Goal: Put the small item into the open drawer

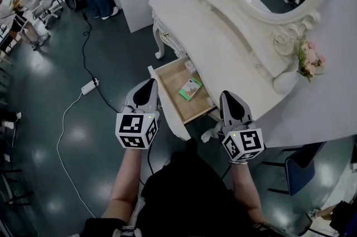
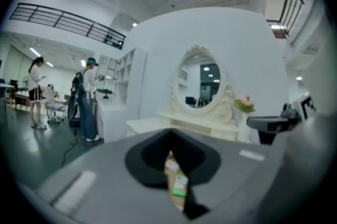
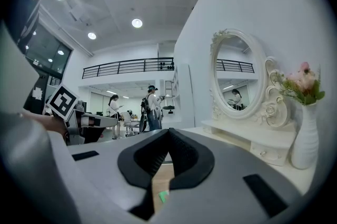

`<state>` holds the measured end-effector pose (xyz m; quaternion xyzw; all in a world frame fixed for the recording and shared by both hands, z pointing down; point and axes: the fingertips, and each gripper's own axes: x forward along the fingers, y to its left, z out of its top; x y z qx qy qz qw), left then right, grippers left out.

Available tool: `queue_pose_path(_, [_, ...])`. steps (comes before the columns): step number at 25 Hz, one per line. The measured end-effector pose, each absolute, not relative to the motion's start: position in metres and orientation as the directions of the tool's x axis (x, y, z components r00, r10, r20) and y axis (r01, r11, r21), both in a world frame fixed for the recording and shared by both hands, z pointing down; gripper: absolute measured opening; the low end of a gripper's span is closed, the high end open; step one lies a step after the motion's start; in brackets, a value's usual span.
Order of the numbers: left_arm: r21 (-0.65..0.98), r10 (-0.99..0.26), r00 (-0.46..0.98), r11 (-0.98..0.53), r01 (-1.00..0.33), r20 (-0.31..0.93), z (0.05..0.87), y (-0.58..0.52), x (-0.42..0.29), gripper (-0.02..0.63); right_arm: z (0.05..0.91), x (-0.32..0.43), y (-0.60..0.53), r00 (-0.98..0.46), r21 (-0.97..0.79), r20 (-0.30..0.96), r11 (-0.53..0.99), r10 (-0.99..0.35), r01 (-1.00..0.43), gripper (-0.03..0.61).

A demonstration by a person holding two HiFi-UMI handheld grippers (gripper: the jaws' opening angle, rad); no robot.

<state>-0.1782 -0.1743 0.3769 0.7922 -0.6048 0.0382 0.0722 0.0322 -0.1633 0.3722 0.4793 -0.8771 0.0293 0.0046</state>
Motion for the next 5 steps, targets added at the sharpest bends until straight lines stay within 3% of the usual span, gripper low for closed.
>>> queue_pose_path(5, [0.073,-0.952,0.271,-0.263,-0.962,0.141,0.3759,-0.1696,-0.1787,0.008,0.3712,0.0311,-0.1599,-0.541,-0.046,0.033,0.539,-0.84,-0.841,-0.003])
